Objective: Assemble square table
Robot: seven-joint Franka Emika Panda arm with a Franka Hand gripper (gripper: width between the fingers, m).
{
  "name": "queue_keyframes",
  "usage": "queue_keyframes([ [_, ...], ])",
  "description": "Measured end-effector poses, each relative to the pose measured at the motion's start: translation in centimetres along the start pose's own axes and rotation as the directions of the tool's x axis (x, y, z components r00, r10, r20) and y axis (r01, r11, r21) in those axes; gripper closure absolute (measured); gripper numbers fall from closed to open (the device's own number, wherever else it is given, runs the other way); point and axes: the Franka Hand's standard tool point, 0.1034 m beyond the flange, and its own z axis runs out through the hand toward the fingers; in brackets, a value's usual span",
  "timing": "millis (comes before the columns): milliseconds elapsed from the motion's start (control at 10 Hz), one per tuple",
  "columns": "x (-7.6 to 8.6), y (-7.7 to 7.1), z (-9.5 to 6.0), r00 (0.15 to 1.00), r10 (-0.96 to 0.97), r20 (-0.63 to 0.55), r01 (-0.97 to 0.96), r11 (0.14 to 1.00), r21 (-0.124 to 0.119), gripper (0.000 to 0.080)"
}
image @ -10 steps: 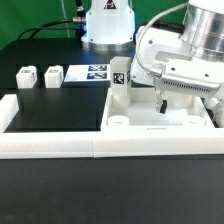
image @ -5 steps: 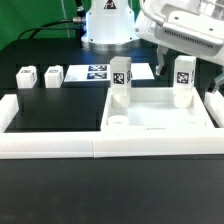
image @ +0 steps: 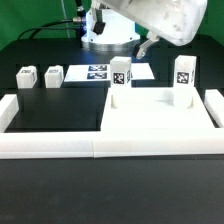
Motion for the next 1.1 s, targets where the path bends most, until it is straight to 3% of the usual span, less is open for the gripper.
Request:
queue_keyframes([
  [500,0.1,-0.3,0.1,0.949,0.315,-0.007,-0.315,0.949,0.005,0.0151],
  [700,0.1,-5.1,1.5,0.851,0.524,-0.041,-0.521,0.851,0.064,0.0151],
  [800,0.4,-6.7,2.6,0.809,0.586,-0.042,-0.581,0.809,0.093,0.0151],
  [900,0.9,-9.1,4.6,0.742,0.668,-0.055,-0.656,0.741,0.144,0.0151],
  [1000,0.8,-11.4,6.4,0.642,0.766,-0.039,-0.744,0.635,0.209,0.0151],
  [1100,1.9,-12.4,8.0,0.548,0.837,0.013,-0.806,0.523,0.277,0.0151],
])
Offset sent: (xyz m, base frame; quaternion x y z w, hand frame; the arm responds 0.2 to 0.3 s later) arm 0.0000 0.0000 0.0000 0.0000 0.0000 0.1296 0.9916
